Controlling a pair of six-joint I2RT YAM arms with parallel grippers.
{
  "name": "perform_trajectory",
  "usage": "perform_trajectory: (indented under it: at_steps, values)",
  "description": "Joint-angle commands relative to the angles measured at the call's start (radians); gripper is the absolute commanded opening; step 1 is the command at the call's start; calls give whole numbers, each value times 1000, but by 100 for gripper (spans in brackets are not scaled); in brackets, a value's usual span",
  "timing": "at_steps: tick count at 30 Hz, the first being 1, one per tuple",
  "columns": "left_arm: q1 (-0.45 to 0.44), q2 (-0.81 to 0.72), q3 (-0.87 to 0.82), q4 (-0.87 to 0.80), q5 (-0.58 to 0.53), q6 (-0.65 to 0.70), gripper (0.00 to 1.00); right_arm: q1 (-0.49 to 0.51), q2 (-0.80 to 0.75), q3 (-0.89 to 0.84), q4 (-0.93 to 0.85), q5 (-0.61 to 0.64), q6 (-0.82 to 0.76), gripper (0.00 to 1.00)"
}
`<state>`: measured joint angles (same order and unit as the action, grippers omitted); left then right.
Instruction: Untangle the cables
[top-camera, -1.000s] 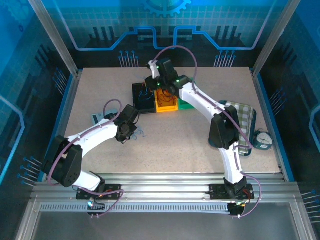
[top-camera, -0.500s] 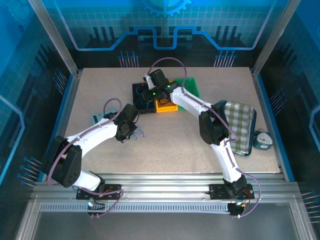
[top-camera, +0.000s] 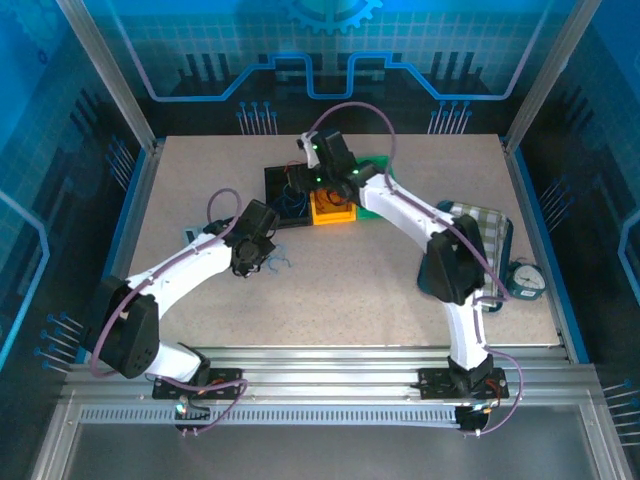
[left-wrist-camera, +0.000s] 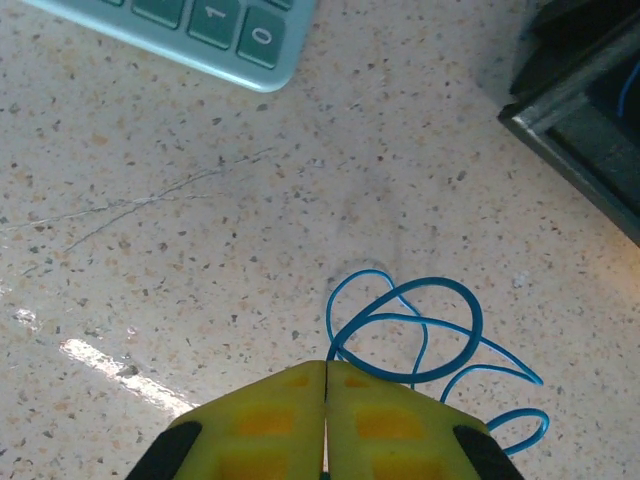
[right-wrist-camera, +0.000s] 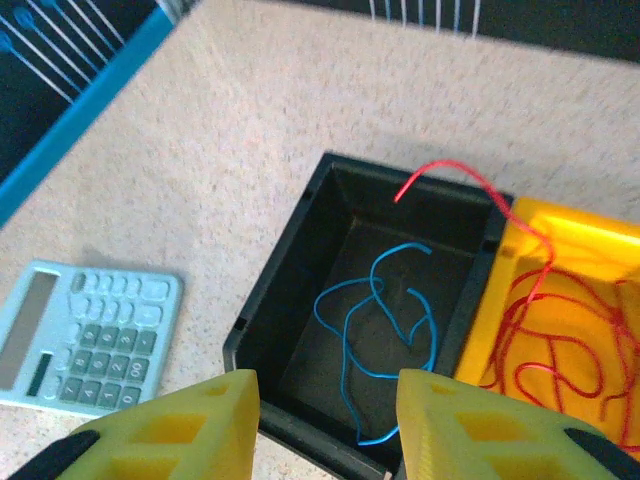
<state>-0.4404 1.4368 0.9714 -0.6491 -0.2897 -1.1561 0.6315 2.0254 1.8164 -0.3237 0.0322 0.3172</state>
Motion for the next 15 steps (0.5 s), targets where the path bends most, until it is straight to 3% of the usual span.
perform_trajectory:
  at_steps: [1, 8, 15]
  values:
    - [9, -41, 44, -8, 12, 57, 0, -13, -108, -128, 69, 80, 11, 41]
    - [46, -50, 274, 28, -15, 200, 0, -101, -282, -402, 119, 96, 112, 39]
    - [74, 78, 459, 115, -72, 292, 0, -130, -359, -493, 120, 107, 121, 38]
